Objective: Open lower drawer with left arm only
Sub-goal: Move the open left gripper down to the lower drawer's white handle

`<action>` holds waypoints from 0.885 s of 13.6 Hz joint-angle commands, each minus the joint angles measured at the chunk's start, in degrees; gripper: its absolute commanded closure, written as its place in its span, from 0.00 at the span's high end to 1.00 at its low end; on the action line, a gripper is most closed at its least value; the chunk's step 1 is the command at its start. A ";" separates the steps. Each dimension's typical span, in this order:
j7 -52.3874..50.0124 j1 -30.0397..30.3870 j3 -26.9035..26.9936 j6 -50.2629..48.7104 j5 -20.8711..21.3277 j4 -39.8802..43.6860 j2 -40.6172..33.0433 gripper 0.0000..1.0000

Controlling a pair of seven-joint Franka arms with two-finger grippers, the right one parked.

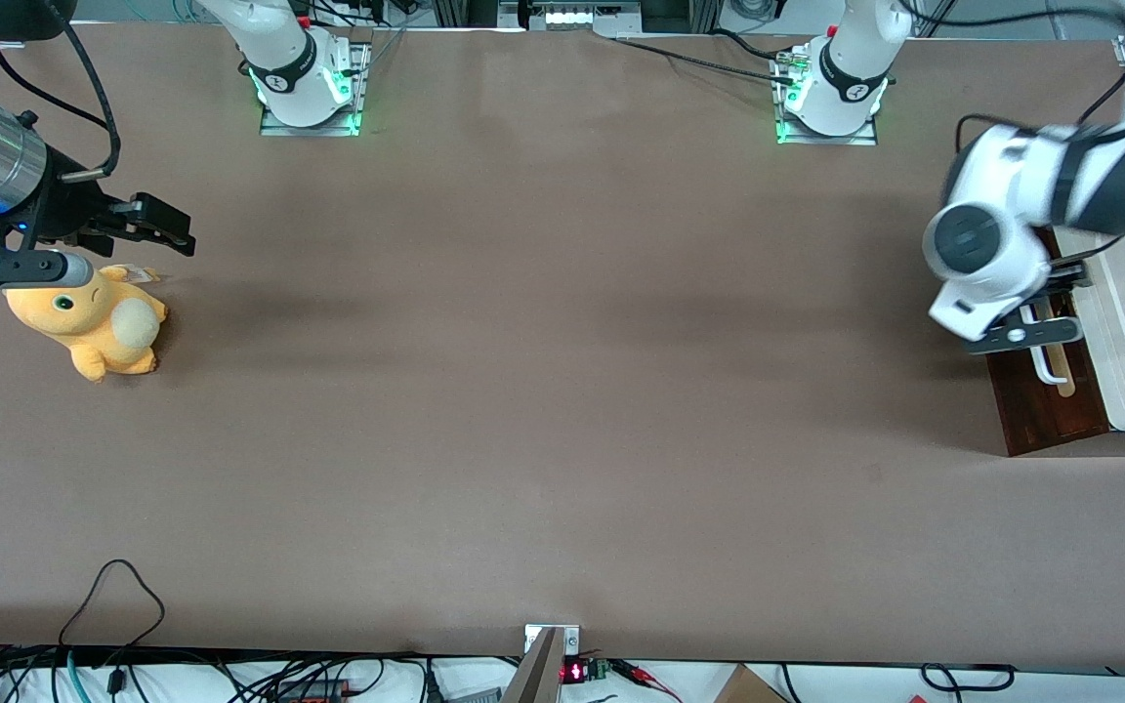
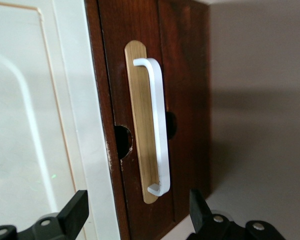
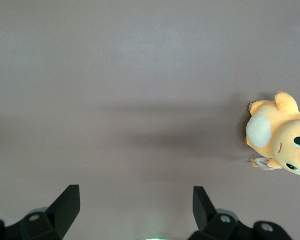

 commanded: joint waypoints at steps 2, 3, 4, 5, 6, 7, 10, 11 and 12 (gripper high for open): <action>-5.86 -1.02 -0.22 -3.22 10.63 1.07 7.94 0.91; -6.39 -1.02 -0.14 -3.39 13.44 1.07 9.79 0.96; -7.26 -0.76 -0.13 -3.39 15.73 1.07 11.55 1.00; -7.97 -0.67 -0.13 -3.39 16.53 1.07 12.52 1.00; -8.06 -0.76 -0.13 -3.48 16.63 1.16 12.62 1.00; -8.15 -0.76 -0.13 -3.57 17.06 1.07 12.71 0.99; -11.03 -0.93 -0.13 -6.10 19.79 -0.23 13.85 0.88; -13.92 -1.28 -0.31 -8.12 20.92 -1.64 13.85 0.88; -16.30 -1.89 -0.40 -9.45 21.98 -2.96 13.85 0.88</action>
